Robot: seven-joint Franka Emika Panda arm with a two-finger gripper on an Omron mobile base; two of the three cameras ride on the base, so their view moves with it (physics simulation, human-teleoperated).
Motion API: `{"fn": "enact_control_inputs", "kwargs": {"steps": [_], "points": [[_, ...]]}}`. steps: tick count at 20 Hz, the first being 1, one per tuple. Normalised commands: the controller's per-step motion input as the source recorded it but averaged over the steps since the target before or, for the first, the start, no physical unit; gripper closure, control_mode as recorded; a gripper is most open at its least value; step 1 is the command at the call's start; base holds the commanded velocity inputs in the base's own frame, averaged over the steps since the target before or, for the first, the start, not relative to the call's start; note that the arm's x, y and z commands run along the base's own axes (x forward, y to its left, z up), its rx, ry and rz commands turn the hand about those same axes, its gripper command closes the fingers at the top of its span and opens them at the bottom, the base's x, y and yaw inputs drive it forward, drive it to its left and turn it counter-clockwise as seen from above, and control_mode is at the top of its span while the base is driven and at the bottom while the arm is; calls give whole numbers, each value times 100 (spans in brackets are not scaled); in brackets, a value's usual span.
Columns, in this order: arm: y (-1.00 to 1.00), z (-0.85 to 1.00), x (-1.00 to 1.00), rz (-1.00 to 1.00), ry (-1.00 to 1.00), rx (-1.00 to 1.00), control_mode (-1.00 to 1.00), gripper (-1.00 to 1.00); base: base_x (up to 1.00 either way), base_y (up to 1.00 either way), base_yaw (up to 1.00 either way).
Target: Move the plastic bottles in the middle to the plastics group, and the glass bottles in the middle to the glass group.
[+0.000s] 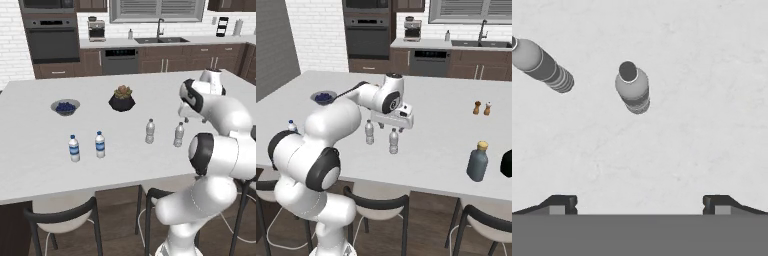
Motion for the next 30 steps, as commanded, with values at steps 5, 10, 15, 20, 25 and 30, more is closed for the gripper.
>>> {"fn": "enact_control_inputs", "kwargs": {"steps": [5, 10, 15, 20, 25, 30], "points": [[21, -23, 43, 7, 0, 0, -100, -100, 0, 0, 0], [23, -39, 31, 7, 0, -1, -100, -100, 0, 0, 0], [10, -31, 22, 4, -3, -11, -100, -100, 0, 0, 0], [-1, -17, 32, 0, 0, -7, -100, -100, 0, 0, 0], [-14, -15, 9, 0, 0, -4, -100, -100, 0, 0, 0], [-13, -16, 0, 0, 0, 0, -100, -100, 0, 0, 0]]}}
